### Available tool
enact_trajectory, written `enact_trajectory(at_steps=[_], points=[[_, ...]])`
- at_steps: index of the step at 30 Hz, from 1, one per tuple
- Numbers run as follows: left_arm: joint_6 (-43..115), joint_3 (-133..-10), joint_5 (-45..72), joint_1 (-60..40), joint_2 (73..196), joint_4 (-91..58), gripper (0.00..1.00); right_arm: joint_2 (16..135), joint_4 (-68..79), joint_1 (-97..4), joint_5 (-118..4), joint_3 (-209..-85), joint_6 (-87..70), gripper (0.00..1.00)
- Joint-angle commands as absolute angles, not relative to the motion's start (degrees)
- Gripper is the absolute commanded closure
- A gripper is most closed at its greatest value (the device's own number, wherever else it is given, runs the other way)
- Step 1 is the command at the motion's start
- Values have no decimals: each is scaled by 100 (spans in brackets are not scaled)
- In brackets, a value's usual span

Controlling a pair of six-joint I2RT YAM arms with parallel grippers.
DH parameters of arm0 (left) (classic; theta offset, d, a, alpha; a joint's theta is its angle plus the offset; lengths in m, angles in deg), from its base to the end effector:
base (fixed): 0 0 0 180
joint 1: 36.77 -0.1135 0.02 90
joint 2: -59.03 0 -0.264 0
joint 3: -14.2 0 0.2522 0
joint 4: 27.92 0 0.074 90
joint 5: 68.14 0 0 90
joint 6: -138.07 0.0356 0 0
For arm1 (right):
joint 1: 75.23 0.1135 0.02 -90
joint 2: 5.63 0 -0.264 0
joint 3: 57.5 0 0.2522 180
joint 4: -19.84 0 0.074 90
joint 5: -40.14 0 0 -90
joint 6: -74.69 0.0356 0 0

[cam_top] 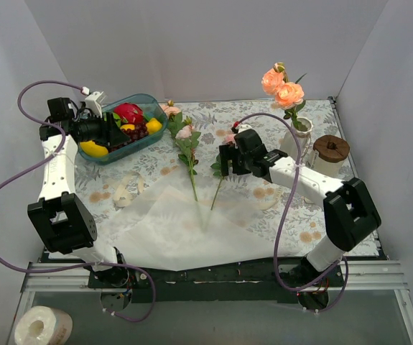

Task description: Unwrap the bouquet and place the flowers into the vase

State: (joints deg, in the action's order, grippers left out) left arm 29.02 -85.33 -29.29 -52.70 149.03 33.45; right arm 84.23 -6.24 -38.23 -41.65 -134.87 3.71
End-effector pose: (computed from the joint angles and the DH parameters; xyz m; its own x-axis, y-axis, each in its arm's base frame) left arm 0.3232 0.0634 0.3435 -0.8095 -0.4440 -0.3842 0.0278 0.6246 -0.7805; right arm 0.2834 0.2072 0.2549 -0.6358 -0.0752 -0.7682 -0.3166 0.9331 0.1706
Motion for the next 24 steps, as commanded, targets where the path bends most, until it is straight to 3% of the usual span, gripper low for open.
enact_trajectory(at_steps=[1, 4, 12, 22, 24], points=[[2794, -8358, -2920, -5286, 14429, 3005, 56, 8989, -1193, -3744, -3307, -13972, 1272, 2], [2785, -8367, -2929, -5286, 14464, 3084, 55, 9543, -1492, -3498, -2833, -14358, 1334, 2], [3040, -8367, -2780, -5286, 14491, 3304, 55, 10360, -1651, -3427, -2727, -14825, 1808, 23], [3137, -8297, -2762, -5295, 14464, 3348, 55, 11091, -1783, -3427, -2683, -15405, 1958, 32], [3137, -8296, -2753, -5286, 14464, 3374, 55, 11222, -1765, -3427, -2630, -15519, 1976, 38]])
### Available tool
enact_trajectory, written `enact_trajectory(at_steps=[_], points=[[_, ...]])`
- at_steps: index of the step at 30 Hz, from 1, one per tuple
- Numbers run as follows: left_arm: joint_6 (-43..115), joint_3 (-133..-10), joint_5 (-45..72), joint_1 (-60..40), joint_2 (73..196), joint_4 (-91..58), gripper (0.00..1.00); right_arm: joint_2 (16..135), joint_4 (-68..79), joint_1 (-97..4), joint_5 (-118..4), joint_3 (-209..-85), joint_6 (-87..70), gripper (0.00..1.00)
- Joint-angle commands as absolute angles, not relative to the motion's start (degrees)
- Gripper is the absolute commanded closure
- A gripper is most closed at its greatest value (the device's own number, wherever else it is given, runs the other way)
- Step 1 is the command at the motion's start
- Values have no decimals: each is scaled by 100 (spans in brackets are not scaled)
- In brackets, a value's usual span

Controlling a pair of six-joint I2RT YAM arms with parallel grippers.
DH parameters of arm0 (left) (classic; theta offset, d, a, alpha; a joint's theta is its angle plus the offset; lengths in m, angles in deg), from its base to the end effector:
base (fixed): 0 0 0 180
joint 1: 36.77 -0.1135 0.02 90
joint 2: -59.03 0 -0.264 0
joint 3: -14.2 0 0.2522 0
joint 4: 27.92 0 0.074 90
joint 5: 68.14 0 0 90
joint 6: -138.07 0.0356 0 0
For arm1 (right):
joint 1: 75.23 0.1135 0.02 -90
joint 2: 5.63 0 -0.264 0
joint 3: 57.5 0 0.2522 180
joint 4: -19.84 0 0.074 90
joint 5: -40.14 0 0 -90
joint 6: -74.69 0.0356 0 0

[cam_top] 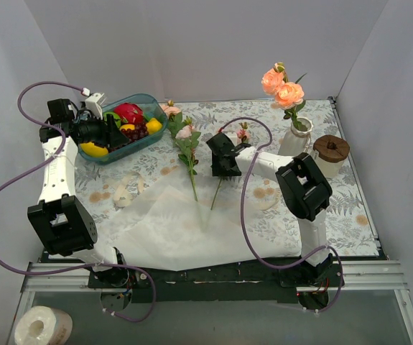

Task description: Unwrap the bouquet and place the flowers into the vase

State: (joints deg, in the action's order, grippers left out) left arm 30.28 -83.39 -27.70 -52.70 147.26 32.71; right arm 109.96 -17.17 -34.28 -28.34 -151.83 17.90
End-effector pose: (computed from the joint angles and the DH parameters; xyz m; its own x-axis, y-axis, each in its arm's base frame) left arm 0.3165 0.0622 0.3426 -0.7998 -0.4344 -0.4143 0.0373 0.6529 -0.7565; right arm 0.3299 0.2689 0.1690 -0.7916 -0.0123 -0.6109 -0.0364 0.9990 0.0270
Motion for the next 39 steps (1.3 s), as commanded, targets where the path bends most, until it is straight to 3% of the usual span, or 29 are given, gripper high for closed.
enact_trajectory(at_steps=[1, 9, 11, 21, 25, 30, 35, 39], points=[[3145, -8296, -2753, -5295, 14464, 3383, 55, 11266, -1765, -3427, -2622, -15554, 1993, 41], [3242, -8226, -2657, -5286, 14438, 3409, 55, 11381, -1827, -3418, -2569, -15695, 2037, 92], [3277, -8235, -2630, -5286, 14420, 3409, 56, 11311, -1809, -3401, -2490, -15704, 2020, 98], [3189, -8331, -2630, -5295, 14429, 3391, 56, 10205, -1563, -3348, -2200, -16485, 1405, 99], [3163, -8358, -2700, -5286, 14438, 3418, 56, 9721, -923, -3313, -2638, -16680, 553, 99], [3154, -8376, -2727, -5286, 14438, 3453, 56, 8728, 317, -3050, -3807, -16355, -1087, 99], [3128, -8332, -2709, -5286, 14438, 3383, 56, 7650, 958, -2698, -3773, -15961, -2531, 99], [3093, -8297, -2736, -5286, 14446, 3339, 56, 6523, 2459, -2680, -3870, -15012, -3629, 99]])
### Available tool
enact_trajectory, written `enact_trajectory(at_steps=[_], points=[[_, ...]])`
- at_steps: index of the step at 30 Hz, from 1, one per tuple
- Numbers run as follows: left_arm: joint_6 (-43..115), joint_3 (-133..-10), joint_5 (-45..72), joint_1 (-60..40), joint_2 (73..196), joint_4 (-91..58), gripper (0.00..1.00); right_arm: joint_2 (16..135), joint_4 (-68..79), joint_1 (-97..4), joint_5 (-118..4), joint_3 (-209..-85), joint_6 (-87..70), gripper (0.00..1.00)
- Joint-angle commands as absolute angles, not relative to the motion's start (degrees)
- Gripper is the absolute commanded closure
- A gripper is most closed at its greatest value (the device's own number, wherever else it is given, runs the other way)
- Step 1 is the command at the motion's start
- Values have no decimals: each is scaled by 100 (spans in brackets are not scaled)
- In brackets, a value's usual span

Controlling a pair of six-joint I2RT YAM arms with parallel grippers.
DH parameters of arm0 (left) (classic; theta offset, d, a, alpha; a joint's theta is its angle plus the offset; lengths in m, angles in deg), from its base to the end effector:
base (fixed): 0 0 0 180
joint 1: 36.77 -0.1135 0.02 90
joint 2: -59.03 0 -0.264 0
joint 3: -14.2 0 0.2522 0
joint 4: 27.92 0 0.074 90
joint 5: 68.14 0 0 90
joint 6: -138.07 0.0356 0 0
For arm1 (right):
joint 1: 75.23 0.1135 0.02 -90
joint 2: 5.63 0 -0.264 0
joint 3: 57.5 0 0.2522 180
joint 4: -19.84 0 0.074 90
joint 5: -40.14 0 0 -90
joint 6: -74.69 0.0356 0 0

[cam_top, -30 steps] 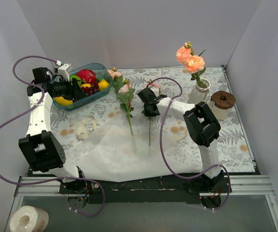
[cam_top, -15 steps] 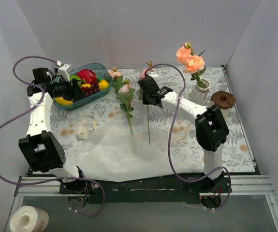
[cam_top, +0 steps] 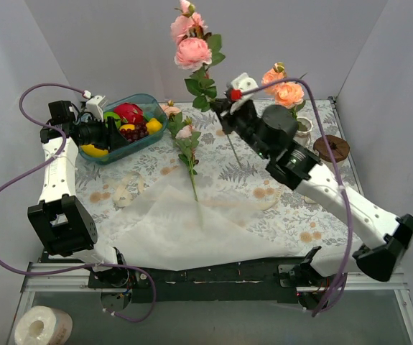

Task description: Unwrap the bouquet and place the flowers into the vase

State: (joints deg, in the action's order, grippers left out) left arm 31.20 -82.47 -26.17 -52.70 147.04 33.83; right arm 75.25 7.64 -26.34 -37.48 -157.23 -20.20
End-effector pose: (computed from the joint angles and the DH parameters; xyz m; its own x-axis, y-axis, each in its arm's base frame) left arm 0.3139 0.0621 0.3371 -0.8071 -0.4322 -0.4022 0.0121 0.6690 -0.7432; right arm 0.2194 0.2398 0.4682 0.1267 0.0185 -0.9918 -0.5873 0.8072 -0.0599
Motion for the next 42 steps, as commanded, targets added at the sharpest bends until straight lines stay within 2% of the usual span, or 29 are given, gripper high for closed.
enact_trajectory(at_steps=[1, 3, 6, 8, 14, 20, 26, 42], points=[[3093, -8279, -2736, -5286, 14464, 3321, 56, 6321, 3298, -2680, -3852, -14775, -3867, 99], [3066, -8279, -2718, -5286, 14473, 3277, 56, 5889, 4006, -2715, -3502, -14299, -4570, 99], [3023, -8340, -2736, -5286, 14534, 3260, 55, 5721, 4649, -2916, -2764, -14289, -5125, 99], [3005, -8410, -2771, -5295, 14595, 3260, 55, 5686, 5272, -3231, -2281, -14210, -5196, 99], [2926, -8577, -2876, -5295, 14745, 3295, 55, 5695, 5582, -4259, -1717, -14026, -4749, 99], [2926, -8569, -2903, -5286, 14798, 3251, 55, 5633, 5091, -5393, -2128, -13789, -3440, 99], [2935, -8578, -2938, -5286, 14859, 3251, 55, 5721, 5187, -5948, -2454, -13507, -2781, 99], [3084, -8753, -2902, -5286, 15044, 3409, 55, 6239, 6188, -6152, -2692, -13006, -2595, 99]])
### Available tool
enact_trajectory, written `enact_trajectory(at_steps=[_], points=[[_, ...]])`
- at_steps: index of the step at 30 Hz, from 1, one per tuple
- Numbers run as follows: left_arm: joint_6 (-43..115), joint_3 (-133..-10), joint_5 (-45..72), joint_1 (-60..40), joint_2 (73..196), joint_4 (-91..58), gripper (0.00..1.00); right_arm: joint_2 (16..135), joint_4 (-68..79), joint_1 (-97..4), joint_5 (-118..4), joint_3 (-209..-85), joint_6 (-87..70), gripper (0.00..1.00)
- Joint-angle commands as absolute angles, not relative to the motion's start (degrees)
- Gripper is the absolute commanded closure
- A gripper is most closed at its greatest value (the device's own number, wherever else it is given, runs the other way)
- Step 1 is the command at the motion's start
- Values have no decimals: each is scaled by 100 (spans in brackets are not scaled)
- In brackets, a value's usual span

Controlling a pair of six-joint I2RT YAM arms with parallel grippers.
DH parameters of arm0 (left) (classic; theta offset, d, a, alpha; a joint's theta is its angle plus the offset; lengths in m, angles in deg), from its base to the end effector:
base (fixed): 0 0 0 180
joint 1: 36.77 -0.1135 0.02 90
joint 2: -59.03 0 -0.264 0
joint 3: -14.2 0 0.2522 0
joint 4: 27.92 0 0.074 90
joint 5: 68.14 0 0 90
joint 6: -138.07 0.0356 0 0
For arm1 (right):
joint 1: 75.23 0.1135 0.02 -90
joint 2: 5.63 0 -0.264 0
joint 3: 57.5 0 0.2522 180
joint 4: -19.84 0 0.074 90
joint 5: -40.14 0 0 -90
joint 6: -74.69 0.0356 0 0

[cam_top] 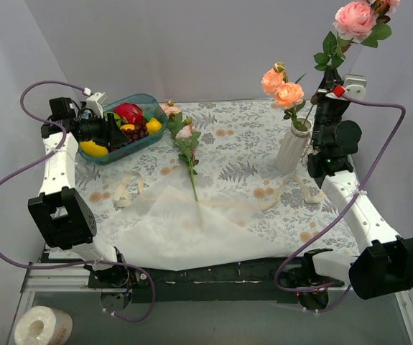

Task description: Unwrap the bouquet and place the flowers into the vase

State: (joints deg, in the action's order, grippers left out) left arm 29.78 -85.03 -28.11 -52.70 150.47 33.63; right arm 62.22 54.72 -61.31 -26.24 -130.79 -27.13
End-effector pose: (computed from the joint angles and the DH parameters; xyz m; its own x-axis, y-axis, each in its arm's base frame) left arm 0.3285 0.0654 0.3334 -0.8176 -0.4433 -0.3675 0.0023 0.6357 -0.7719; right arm 0.2488 0.0470 0.4509 0.5991 -0.0449 -0.7994 0.2031 0.9743 0.0976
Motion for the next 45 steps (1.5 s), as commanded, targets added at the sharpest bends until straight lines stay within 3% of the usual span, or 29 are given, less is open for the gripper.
enact_trajectory(at_steps=[1, 11, 13, 14, 15, 18, 30, 33, 40, 45], points=[[3084, -8762, -2911, -5295, 15053, 3400, 55, 6248, 6267, -6151, -2709, -12919, -2595, 99], [3128, -8780, -2911, -5295, 15000, 3453, 55, 6029, 5507, -6151, -2569, -12549, -2340, 99], [3084, -8797, -2946, -5295, 14991, 3453, 55, 6011, 5023, -6151, -2534, -12706, -2261, 81], [3075, -8824, -2973, -5286, 14983, 3453, 55, 6028, 4776, -6151, -2490, -12794, -2217, 69], [3049, -8832, -2982, -5286, 14982, 3444, 55, 6029, 4313, -6151, -2437, -12934, -2121, 46], [2970, -8850, -3043, -5286, 14921, 3427, 55, 5862, 3810, -6152, -2428, -12944, -1954, 11], [2996, -8877, -3351, -5295, 14798, 3567, 53, 4754, 2657, -5809, -2849, -13409, -1443, 4], [2961, -8877, -3307, -5286, 14798, 3541, 53, 4929, 2095, -5222, -3175, -14050, -1836, 4], [2733, -8859, -3070, -5286, 14780, 3418, 52, 5964, 1163, -2491, -2719, -14719, -3087, 2], [2679, -8745, -2771, -5286, 14754, 3365, 51, 7055, 215, -1915, -2727, -14947, -2526, 4]])
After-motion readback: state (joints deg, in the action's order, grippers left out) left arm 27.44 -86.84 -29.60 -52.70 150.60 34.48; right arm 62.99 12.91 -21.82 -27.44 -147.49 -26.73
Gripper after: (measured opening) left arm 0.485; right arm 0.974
